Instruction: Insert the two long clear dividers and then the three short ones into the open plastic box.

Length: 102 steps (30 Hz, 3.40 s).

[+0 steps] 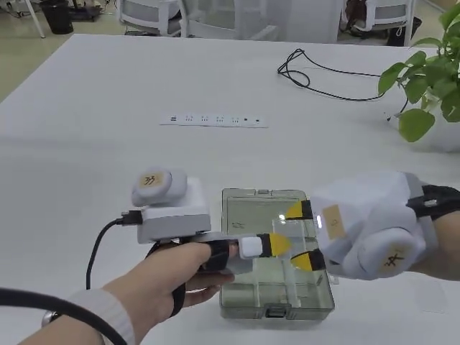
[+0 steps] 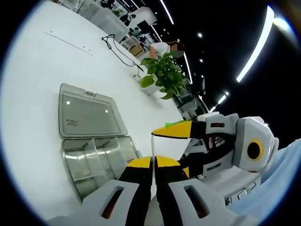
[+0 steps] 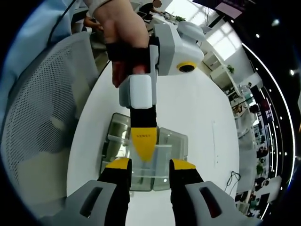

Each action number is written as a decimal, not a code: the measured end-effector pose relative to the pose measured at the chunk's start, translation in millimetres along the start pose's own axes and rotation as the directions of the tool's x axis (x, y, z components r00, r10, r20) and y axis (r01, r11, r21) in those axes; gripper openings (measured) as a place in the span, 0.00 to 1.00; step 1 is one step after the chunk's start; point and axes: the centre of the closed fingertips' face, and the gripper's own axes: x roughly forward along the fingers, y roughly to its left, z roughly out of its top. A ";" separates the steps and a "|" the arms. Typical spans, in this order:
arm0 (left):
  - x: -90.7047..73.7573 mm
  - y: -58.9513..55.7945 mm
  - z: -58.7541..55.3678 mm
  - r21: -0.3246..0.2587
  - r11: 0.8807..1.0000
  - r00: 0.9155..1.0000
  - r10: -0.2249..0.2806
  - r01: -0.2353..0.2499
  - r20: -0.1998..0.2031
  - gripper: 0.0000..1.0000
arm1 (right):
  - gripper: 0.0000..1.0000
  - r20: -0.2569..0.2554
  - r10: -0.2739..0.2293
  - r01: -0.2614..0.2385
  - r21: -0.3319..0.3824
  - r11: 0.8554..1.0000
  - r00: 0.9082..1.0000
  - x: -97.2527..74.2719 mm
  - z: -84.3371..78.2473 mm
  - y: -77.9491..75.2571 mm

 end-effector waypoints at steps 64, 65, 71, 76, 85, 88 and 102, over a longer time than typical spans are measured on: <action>-44.7 5.5 -26.0 0.693 0.718 0.992 0.019 0.074 -0.126 0.37 | 0.02 0.194 0.481 -0.519 0.325 0.791 0.855 -19.8 17.1 25.9; -46.0 7.2 -26.1 0.694 0.716 0.992 0.024 0.069 -0.123 0.39 | 0.02 0.192 0.477 -0.514 0.330 0.791 0.858 -18.3 15.6 24.3; -56.1 21.0 -26.8 0.702 0.712 0.993 0.073 0.010 -0.089 0.56 | 0.02 0.169 0.443 -0.473 0.356 0.806 0.881 -9.2 9.5 14.2; -64.3 30.2 -25.4 0.707 0.706 0.993 0.110 -0.042 -0.051 0.73 | 0.02 0.152 0.433 -0.457 0.369 0.809 0.889 -2.7 6.0 11.0; -80.6 53.1 -24.1 0.701 0.698 0.980 0.200 -0.145 0.003 1.00 | 0.02 0.123 0.419 -0.433 0.375 0.820 0.900 10.6 -4.3 7.3; -85.1 55.7 -24.5 0.698 0.698 0.977 0.214 -0.161 0.011 1.00 | 0.02 0.111 0.418 -0.429 0.360 0.829 0.902 14.3 -6.0 9.1; -91.7 60.6 -28.0 0.685 0.708 0.975 0.224 -0.172 0.014 1.00 | 0.02 0.116 0.434 -0.444 0.376 0.813 0.894 25.4 -9.4 11.3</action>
